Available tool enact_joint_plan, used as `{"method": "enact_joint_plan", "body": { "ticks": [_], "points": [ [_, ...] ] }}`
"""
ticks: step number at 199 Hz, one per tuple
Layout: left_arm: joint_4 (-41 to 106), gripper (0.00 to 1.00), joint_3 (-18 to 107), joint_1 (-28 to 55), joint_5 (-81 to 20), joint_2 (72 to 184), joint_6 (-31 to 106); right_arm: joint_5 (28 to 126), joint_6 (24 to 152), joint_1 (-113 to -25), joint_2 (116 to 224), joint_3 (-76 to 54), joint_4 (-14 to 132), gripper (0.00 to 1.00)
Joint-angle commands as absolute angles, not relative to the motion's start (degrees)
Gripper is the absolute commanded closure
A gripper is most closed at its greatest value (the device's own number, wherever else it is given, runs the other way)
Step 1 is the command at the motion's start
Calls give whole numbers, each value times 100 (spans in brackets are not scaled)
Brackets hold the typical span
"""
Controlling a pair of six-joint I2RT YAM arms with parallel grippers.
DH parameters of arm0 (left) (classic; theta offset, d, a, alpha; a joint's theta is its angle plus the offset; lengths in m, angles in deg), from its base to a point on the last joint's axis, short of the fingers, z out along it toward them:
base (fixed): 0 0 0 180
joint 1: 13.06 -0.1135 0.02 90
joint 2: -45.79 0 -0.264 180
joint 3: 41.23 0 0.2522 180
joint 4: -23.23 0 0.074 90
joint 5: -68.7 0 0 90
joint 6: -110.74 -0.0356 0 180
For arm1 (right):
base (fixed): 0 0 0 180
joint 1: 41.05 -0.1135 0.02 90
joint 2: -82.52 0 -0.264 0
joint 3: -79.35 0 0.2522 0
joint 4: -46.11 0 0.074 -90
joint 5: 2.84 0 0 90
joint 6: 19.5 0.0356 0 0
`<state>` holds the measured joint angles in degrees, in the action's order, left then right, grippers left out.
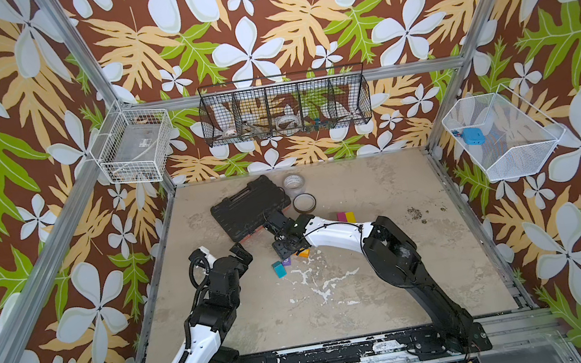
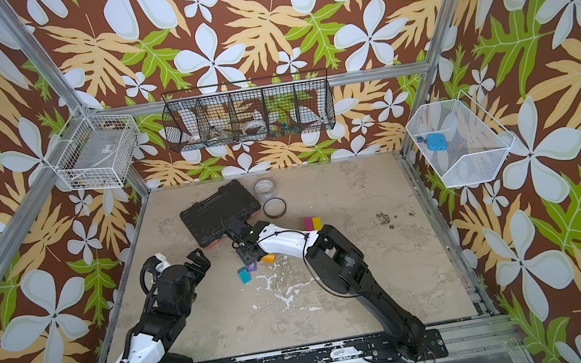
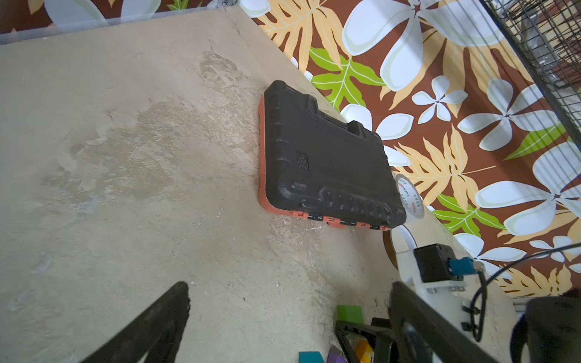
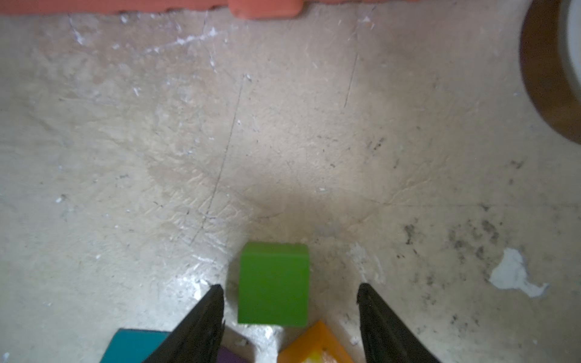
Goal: Build the wood block tower
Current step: 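Lower the right gripper onto the green cube and close it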
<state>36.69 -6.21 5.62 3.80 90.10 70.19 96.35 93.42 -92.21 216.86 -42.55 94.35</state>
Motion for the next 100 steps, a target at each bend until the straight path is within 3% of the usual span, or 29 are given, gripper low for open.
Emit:
{"method": "enact_joint_plan", "body": {
  "ticks": [1,100],
  "points": [
    [3464,0,-654,542,339,8959,7048,9674,9301,-9220,21724,-4305,9574,35],
    [3439,0,-681,540,348,8947,7025,9621,9292,-9211,22035,-4752,9723,43]
  ]
}}
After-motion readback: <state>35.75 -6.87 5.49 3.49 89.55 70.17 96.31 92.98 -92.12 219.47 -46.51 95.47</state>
